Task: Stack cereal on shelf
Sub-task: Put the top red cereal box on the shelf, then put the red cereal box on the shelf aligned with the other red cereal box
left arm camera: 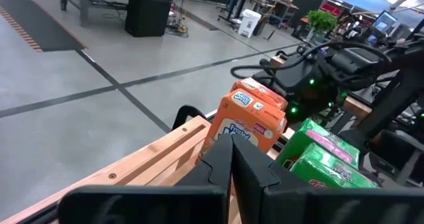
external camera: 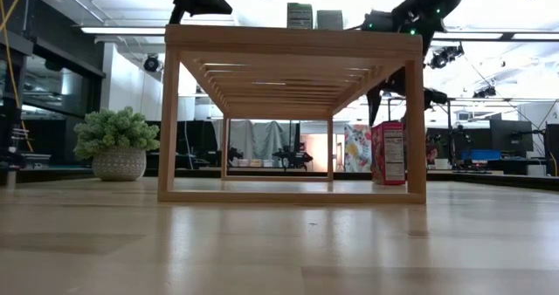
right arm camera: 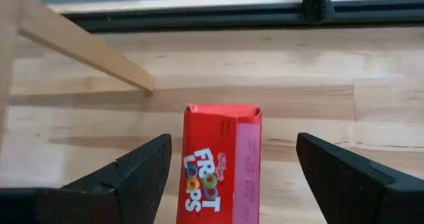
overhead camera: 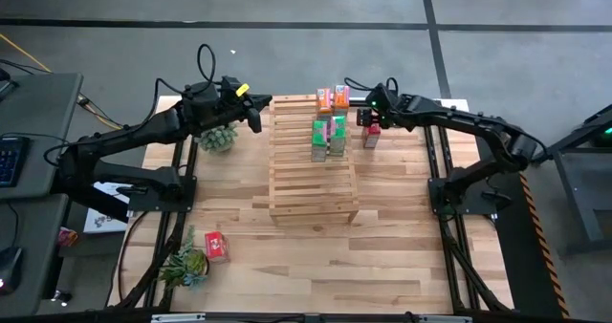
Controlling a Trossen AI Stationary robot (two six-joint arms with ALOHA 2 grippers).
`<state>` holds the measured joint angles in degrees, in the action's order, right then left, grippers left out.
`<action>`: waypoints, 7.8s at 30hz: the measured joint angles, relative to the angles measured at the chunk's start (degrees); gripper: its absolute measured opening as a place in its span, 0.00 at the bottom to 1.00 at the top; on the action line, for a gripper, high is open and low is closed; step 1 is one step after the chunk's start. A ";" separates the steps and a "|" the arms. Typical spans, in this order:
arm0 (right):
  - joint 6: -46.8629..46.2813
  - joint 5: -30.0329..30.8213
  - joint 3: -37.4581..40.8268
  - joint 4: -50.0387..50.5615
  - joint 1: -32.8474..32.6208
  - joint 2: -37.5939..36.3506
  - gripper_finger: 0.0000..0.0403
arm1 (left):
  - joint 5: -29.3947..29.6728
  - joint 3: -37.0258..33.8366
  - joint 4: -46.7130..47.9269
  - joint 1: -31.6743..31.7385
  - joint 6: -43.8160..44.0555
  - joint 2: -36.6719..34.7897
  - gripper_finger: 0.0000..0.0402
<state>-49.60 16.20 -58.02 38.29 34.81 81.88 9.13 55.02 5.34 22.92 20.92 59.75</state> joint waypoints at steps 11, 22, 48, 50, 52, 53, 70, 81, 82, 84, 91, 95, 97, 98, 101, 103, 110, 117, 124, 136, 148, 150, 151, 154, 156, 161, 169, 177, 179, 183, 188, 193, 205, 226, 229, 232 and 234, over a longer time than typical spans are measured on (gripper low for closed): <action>0.55 -0.21 0.00 0.50 1.76 3.55 0.70 | 2.65 0.00 -2.64 0.01 2.43 0.00 0.00; 11.03 0.34 0.02 9.10 2.89 -3.91 0.27 | 3.04 0.00 -3.09 0.00 3.41 0.00 0.00; 18.40 -11.69 -49.54 41.05 -42.41 0.31 0.23 | 3.03 0.03 -3.10 0.00 1.25 0.00 0.00; 17.13 -5.44 -55.50 46.46 -43.25 5.13 0.23 | 3.02 0.04 -3.09 0.00 -0.14 0.00 0.00; 13.26 0.01 -61.00 50.16 -43.44 9.40 0.23 | 3.02 0.04 -3.08 0.00 -1.42 0.00 0.00; 10.86 2.01 -63.52 51.68 -43.48 11.26 0.23 | 3.02 0.04 -3.08 0.00 -1.86 0.00 0.00; -10.89 2.56 -69.12 51.83 -42.54 22.44 0.23 | -1.52 0.04 -3.07 0.00 -2.63 0.02 0.00; -21.33 -1.59 -61.86 51.54 -38.15 22.27 0.23 | -2.07 0.04 -3.08 -0.02 -1.92 0.02 0.00; -21.84 -1.43 -61.86 51.55 -37.89 22.27 0.23 | -2.90 0.04 -3.06 -0.02 -1.94 0.02 0.00; -23.42 0.28 -61.79 51.68 -37.59 22.34 0.23 | -3.87 0.04 -3.06 -0.02 -2.07 0.02 0.00; -24.98 1.67 -61.75 51.79 -37.68 22.03 0.23 | -4.09 0.04 -3.06 -0.02 -2.05 0.02 0.00; -24.52 3.15 -61.75 51.77 -38.25 22.03 0.23 | -3.96 0.04 -3.06 -0.02 -2.07 0.02 0.00; -24.49 3.43 -61.75 51.77 -38.30 22.03 0.24 | -3.93 0.04 -3.06 -0.02 -2.07 0.02 0.00; -24.53 3.94 -61.75 51.77 -38.55 22.03 0.25 | -3.93 0.04 -3.06 -0.02 -2.07 0.02 0.00; -24.51 5.17 -61.75 51.75 -38.98 22.03 0.31 | -3.89 0.04 -3.06 -0.02 -2.07 0.02 0.00; -24.10 5.26 -61.75 51.75 -39.31 22.03 0.36 | -3.89 0.04 -3.06 -0.02 -2.07 0.02 0.00; -21.99 5.12 -62.95 51.75 -39.76 22.01 0.53 | -3.78 0.04 -3.06 -0.02 -2.07 0.02 0.00; -18.46 7.89 -68.28 51.71 -39.72 21.95 0.57 | -3.76 0.04 -3.06 -0.02 -2.07 0.02 0.00; -10.04 12.73 -73.93 51.70 -39.69 21.95 0.57 | -6.84 0.02 -3.07 0.00 -1.78 -0.77 0.00; 4.45 14.80 -68.92 51.61 -34.78 13.98 0.57 | -17.87 0.07 -1.86 -2.99 0.50 -10.41 0.09; -4.72 11.32 -28.62 51.45 -30.66 -18.93 0.57 | -17.57 0.73 -17.84 -18.85 13.40 -6.90 0.59; -8.66 9.83 -22.61 49.77 -31.03 -24.65 0.57 | -17.57 3.58 -17.56 -22.54 13.40 -4.63 0.65; -10.19 9.24 -19.99 48.40 -31.31 -27.39 0.57 | -17.53 5.83 -15.27 -24.34 13.09 -3.36 0.67; -12.03 8.18 -13.64 43.39 -32.14 -34.16 0.57 | -17.10 15.36 -0.12 -29.47 10.84 0.89 0.70; -12.02 7.79 -10.71 39.63 -32.29 -37.29 0.57 | -15.66 23.40 14.94 -33.00 9.20 4.57 0.71; -10.99 7.71 -7.43 34.41 -32.29 -41.42 0.57 | -12.62 41.05 52.40 -41.80 6.24 14.74 0.71; -7.80 7.49 -7.32 33.60 -32.26 -41.01 0.57 | -14.38 43.50 81.12 -59.16 -4.12 24.99 0.71; -9.03 10.23 -7.32 33.63 -32.26 -40.31 0.57 | -11.68 31.02 75.38 -69.28 -21.91 26.50 0.71; -8.99 10.83 -7.32 33.63 -32.26 -40.01 0.57 | -10.36 26.93 72.75 -69.11 -24.40 25.12 0.71; -8.87 11.05 -7.32 33.65 -32.18 -39.35 0.57 | -9.03 18.44 67.39 -67.83 -30.40 21.77 0.71; -8.91 11.22 -7.32 33.67 -32.18 -38.35 0.57 | -10.81 12.40 64.21 -67.61 -34.50 18.53 0.71; -10.32 12.77 -7.32 33.85 -32.18 -37.97 0.57 | -10.25 7.22 61.92 -67.50 -39.90 15.75 0.71; -11.40 13.30 -7.32 33.85 -32.18 -37.57 0.57 | -9.74 0.44 52.18 -67.34 -45.69 14.12 0.71; -13.42 13.65 -7.32 33.85 -32.18 -37.57 0.57 | -1.82 -1.58 48.41 -67.65 -41.91 14.21 0.71; -13.42 13.65 -7.32 33.85 -32.18 -37.57 0.57 | -1.48 -1.53 48.61 -67.60 -40.41 14.19 0.71; -13.42 13.65 -7.32 33.85 -32.18 -37.57 0.57 | -1.28 -1.53 48.62 -67.63 -38.20 14.19 0.71; -13.42 13.65 -7.32 33.85 -32.18 -37.57 0.57 | -1.35 -1.20 48.65 -67.56 -35.46 14.20 0.71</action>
<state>-63.02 29.85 -65.34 72.14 2.63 44.31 7.77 53.83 54.00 -44.64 -14.53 73.94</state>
